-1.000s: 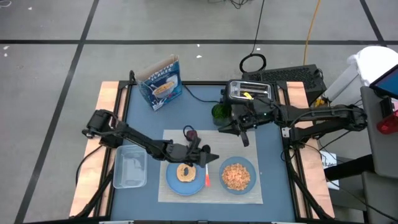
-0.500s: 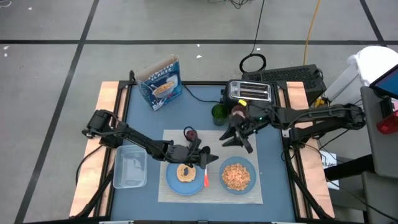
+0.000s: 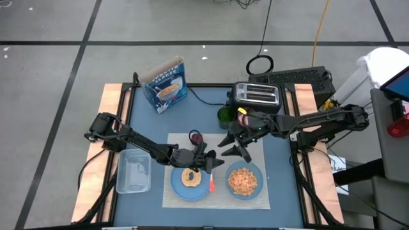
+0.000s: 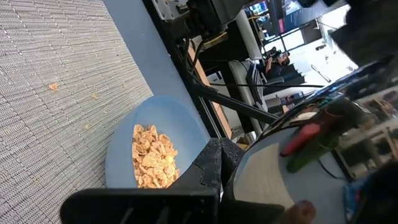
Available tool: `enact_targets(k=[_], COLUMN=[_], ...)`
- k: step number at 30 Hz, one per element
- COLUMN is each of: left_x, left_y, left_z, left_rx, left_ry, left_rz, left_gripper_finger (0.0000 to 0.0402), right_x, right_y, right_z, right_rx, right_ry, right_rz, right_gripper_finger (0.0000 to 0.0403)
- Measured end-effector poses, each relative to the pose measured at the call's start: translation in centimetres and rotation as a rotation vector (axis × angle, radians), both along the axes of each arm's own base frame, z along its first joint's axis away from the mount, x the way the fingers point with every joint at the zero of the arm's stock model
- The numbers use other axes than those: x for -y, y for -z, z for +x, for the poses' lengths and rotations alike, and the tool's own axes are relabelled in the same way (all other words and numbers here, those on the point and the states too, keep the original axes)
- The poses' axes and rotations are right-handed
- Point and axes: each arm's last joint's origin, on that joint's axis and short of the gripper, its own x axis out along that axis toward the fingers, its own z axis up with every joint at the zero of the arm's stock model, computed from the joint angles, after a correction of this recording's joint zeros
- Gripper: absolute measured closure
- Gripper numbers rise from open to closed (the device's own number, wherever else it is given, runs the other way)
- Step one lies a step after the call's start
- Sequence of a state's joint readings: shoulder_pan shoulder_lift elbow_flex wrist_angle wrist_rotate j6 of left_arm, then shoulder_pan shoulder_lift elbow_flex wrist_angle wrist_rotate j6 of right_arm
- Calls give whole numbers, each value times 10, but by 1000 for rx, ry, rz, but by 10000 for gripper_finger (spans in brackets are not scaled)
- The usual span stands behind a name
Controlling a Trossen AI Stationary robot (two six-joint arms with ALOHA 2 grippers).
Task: Arrange a breakfast setting
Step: Put the orange spoon on the gray placemat
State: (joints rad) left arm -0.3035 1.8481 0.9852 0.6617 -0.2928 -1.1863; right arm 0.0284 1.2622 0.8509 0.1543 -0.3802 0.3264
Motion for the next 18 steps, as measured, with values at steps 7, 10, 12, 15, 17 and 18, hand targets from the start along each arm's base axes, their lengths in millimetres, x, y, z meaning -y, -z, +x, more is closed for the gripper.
enact_targets(k=[7,10,12,15,17,18], left_x=[0,0,0,0,0,0], left_y=[0,0,0,0,0,0], left_z=[0,0,0,0,0,0], left_rx=[0,0,0,-3,-5,-5], left_ry=[0,0,0,0,0,0], left_rz=[0,0,0,1,2,2], left_gripper_finger=[399,399,399,399,399,399], right_x=[0,0,0,0,0,0], right_y=[16,21,23,26,27,27], right_z=[10,14,18,22,23,23], right_rx=[-58,-74,-68,-61,-63,-62], right_ry=[13,22,29,30,30,30], right_rz=[-4,18,38,41,41,41], right_gripper_finger=[202,202,202,202,202,202])
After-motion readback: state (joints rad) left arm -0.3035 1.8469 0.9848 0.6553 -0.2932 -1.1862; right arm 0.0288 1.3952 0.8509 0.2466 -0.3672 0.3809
